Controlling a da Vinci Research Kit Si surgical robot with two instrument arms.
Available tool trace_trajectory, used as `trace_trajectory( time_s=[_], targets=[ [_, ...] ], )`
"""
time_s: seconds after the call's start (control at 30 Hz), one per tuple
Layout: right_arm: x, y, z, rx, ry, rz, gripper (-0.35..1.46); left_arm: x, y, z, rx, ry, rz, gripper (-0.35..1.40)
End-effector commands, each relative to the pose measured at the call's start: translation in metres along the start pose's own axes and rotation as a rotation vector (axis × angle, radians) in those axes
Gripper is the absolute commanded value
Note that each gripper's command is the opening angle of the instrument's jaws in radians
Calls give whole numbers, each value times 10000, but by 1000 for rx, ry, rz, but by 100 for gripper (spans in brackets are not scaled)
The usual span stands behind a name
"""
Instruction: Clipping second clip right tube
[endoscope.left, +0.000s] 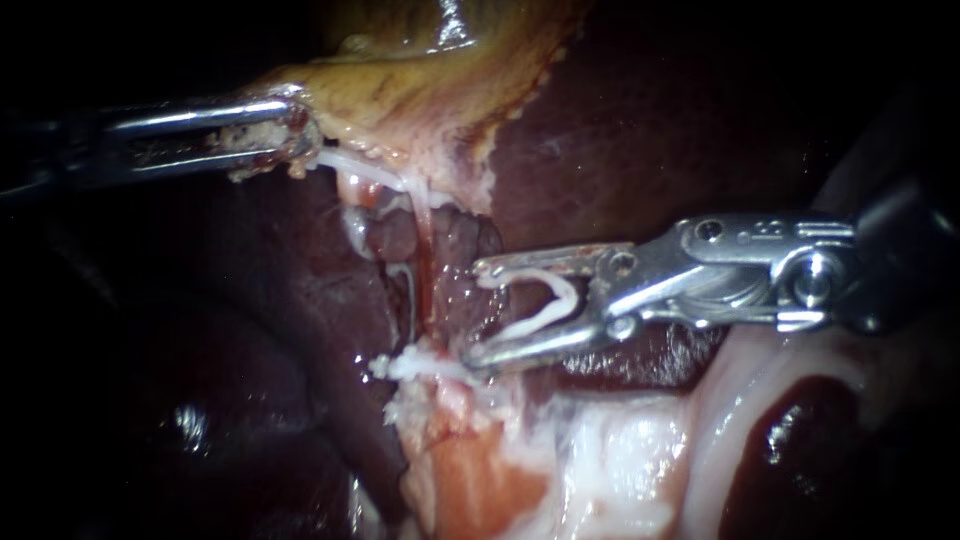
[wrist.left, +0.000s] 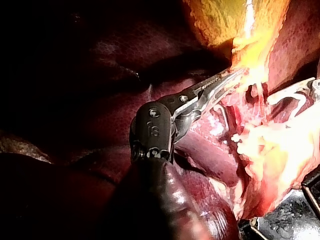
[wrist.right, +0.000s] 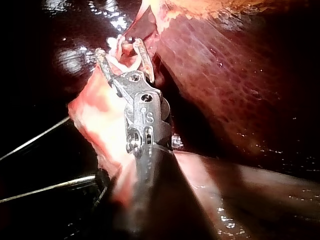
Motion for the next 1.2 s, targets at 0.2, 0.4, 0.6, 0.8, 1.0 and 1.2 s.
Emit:
trace_trajectory(
  time_s=[0.2, 0.4, 0.6, 0.8, 1.0, 1.2],
  targets=[
    [-10, 1, 30, 21, -10, 28, 50, 0, 0, 0, 0, 0, 0, -35],
    [-19, -1, 68, 71, 24, 61, 50, 0, 0, 1, 0, 0, 0, -35],
    [-17, -3, 78, 128, 45, 78, 50, 0, 0, 2, 1, 1, 0, -35],
    [-15, -2, 78, 145, 60, 88, 50, 0, 0, 2, 1, 1, 0, -35],
    [-8, -9, 69, 160, 82, 111, 50, 0, 0, 2, 1, 1, 0, -35],
    [10, -33, 51, 213, 125, 147, 49, 0, 0, 1, 1, 0, 0, -35]
  ],
)
